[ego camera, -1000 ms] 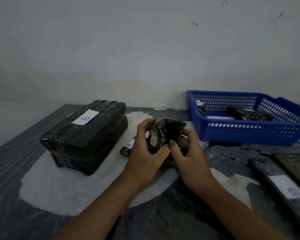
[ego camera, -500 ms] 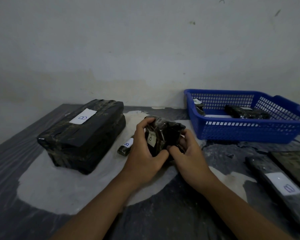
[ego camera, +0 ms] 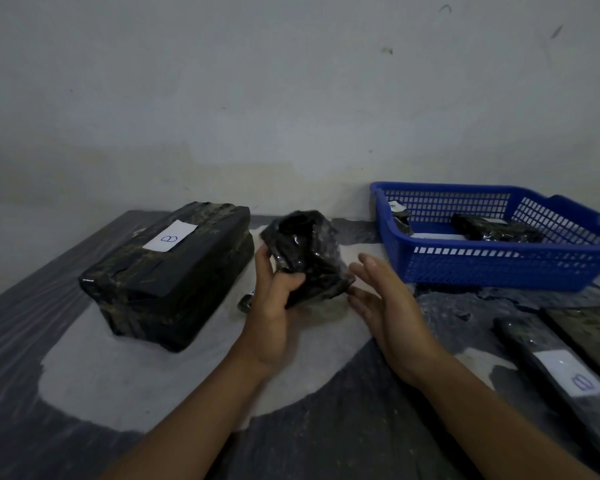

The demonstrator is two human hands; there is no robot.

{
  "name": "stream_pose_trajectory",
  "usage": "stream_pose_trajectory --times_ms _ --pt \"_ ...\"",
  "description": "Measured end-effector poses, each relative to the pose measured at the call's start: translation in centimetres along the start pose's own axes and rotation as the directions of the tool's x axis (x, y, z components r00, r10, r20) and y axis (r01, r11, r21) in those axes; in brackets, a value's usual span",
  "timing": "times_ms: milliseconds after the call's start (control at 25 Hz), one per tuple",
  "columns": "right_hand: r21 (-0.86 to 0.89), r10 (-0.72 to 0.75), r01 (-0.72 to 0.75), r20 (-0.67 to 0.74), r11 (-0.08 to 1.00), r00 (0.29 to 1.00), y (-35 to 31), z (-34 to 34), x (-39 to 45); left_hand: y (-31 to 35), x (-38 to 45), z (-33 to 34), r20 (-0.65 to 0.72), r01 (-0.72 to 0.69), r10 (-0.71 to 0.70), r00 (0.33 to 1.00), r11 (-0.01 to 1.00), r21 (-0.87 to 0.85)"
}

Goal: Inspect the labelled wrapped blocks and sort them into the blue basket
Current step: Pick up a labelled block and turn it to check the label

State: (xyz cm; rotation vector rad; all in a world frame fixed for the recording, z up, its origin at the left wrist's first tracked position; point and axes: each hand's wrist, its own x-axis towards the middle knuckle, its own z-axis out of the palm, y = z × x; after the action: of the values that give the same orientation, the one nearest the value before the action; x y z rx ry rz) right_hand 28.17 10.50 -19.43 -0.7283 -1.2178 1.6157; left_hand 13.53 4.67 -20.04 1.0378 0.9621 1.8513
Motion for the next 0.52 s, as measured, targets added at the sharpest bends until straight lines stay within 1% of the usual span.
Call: stream_pose_trajectory --times_ms 40,80,120,160,240,280,320,360,400,440,480,520 --pt "0.05 0.042 -0.042 0.007 0.998 0.999 -0.1 -0.11 0.16 0.12 0.07 -0.06 -0.007 0.057 -0.058 0.998 0.996 -0.074" --pt "0.099 0.072 -0.074 0.024 0.992 0.997 -0.21 -0.26 0.24 0.33 0.11 -0.06 -0.017 0.116 -0.119 0.993 0.988 -0.101" --pt "0.137 0.094 -0.098 0.037 0.986 0.995 -0.37 -0.41 0.25 0.55 0.14 0.01 -0.032 0.171 -0.174 0.984 0.982 -0.08" --pt "0.166 0.105 -0.112 0.049 0.98 0.993 -0.45 -0.54 0.25 0.6 0.21 0.11 -0.056 0.195 -0.195 0.979 0.981 -0.017" --pt "0.191 0.105 -0.117 0.073 0.975 0.992 -0.64 -0.54 0.05 0.24 0.37 0.26 -0.091 0.187 -0.174 0.981 0.967 0.171" --pt "0.2 0.069 -0.081 0.067 0.976 0.995 -0.65 -0.51 -0.02 -0.04 0.51 0.28 -0.11 0.167 -0.145 0.983 0.957 0.236" --pt "0.186 -0.001 -0.004 0.027 0.983 1.0 -0.57 -0.52 -0.02 -0.16 0.63 0.3 -0.145 0.155 -0.12 0.982 0.952 0.263" --pt "0.117 -0.092 0.096 -0.039 0.988 0.995 -0.5 -0.54 -0.04 -0.19 0.65 0.25 -0.18 0.145 -0.098 0.979 0.952 0.269" --pt "-0.012 -0.194 0.193 -0.095 0.981 0.976 -0.41 -0.63 -0.12 -0.27 0.61 0.06 -0.199 0.124 -0.071 0.977 0.955 0.269" --pt "-0.18 -0.297 0.274 -0.11 0.945 0.949 -0.34 -0.73 -0.3 -0.13 0.41 -0.03 -0.18 0.089 -0.04 0.983 0.957 0.277" --pt "-0.327 -0.366 0.327 -0.065 0.887 0.928 -0.24 -0.82 -0.48 -0.06 0.19 -0.04 -0.13 0.057 -0.018 0.991 0.952 0.3" --pt "-0.427 -0.389 0.353 0.002 0.833 0.921 -0.06 -0.88 -0.69 0.01 -0.06 0.02 -0.06 0.035 -0.017 0.998 0.945 0.325"
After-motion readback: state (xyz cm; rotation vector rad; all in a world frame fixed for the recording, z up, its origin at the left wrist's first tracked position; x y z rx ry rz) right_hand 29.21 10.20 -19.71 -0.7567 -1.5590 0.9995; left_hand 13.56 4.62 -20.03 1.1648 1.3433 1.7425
